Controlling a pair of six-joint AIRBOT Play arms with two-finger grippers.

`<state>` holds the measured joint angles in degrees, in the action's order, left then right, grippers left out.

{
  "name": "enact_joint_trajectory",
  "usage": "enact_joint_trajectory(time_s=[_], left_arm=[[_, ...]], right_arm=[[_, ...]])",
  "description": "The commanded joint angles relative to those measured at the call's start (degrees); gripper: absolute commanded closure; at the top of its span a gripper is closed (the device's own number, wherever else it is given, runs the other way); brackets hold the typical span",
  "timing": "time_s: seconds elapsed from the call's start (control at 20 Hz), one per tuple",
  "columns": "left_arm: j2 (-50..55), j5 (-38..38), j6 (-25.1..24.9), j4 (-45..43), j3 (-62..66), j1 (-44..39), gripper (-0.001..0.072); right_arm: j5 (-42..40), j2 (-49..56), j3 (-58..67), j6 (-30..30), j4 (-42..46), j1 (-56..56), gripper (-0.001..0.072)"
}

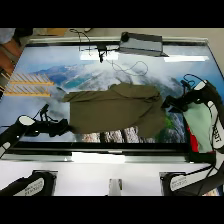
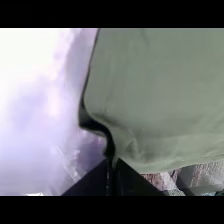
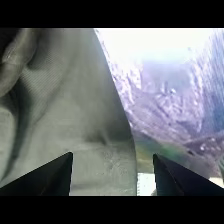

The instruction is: Fold the shirts.

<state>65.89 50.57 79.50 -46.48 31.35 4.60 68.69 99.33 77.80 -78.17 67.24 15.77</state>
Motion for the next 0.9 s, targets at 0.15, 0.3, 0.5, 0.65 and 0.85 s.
enact_joint_trajectory(time_s=[0.15,0.3,0.5,0.65,0.85], left_arm=[[-0.20,0.11,-0.02,0.04,0.07,0.00,0.0675],[-0.20,0.55,-0.02,0.04,0.07,0.00,0.0675],[-0.20,1.05,-0.02,0.04,0.07,0.02,0.0675],[-0.20,1.40,0.02,0.04,0.24,0.02,0.0675],[-2.12,2.16,-0.90,0.02,8.50,1.01,0.0676]], right_arm=[[-1.49,1.09,-0.09,1.27,-1.46,-0.04,0.0230],[-2.29,1.27,-0.09,1.27,-2.95,-0.04,0.0231],[-1.49,2.73,-0.09,1.88,-1.49,-3.67,0.0300],[-2.75,2.47,0.04,-2.03,3.39,-6.47,0.0686],[0.24,-3.08,3.37,-1.77,0.63,-6.62,0.0686]])
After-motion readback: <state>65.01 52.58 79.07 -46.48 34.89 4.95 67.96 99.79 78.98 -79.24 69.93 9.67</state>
